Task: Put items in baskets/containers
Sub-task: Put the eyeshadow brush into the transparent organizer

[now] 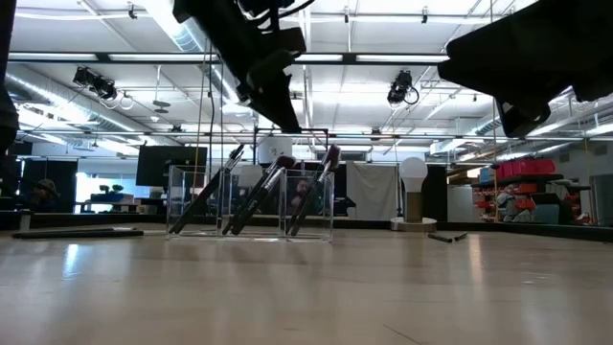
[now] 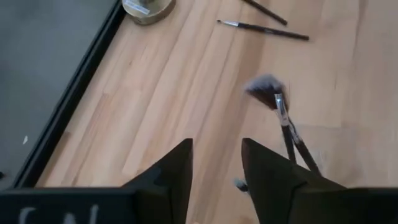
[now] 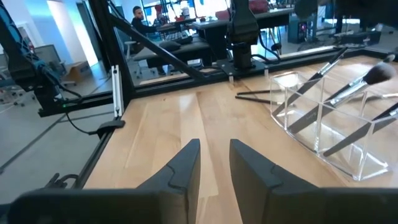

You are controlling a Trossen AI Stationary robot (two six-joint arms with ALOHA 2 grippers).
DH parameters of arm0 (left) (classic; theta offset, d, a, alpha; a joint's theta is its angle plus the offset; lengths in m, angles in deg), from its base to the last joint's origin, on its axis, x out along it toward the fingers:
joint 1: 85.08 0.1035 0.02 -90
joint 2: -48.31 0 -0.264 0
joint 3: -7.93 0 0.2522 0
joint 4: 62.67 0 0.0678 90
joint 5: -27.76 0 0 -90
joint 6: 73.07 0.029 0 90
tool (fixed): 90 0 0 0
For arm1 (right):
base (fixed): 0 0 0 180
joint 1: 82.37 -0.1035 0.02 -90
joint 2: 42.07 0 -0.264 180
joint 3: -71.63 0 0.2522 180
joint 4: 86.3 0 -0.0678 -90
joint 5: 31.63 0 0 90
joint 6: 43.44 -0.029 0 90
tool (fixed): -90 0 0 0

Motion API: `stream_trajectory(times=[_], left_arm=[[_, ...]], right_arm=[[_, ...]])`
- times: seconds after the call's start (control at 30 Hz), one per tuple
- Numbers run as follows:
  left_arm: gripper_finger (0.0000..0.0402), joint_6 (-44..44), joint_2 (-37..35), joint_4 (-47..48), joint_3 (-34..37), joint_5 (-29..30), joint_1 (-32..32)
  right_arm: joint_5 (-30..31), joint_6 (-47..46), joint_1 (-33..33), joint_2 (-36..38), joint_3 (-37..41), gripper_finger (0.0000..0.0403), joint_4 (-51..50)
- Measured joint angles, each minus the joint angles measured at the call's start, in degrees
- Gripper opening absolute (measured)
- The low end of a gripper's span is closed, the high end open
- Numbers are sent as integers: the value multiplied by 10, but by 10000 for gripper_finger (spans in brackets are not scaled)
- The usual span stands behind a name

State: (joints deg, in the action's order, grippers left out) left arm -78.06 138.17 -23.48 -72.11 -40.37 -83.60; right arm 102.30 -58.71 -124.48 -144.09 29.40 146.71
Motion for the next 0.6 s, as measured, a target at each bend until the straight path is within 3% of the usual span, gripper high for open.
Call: stream_trajectory(times=[0.13,0.33,0.47,0.6], left_arm=[[144,-26,-3,38,-32,0,-20],[125,-91,-4,199,-81,0,-98],[115,-177,-8,310,-69,16,-178],[113,-334,-9,425,-32,83,-262]], right_arm=[[0,-19,0,0,0,87,-17],[0,-52,0,0,0,87,-43],[0,-65,0,0,0,87,-56],[0,-68,0,0,0,87,-61]])
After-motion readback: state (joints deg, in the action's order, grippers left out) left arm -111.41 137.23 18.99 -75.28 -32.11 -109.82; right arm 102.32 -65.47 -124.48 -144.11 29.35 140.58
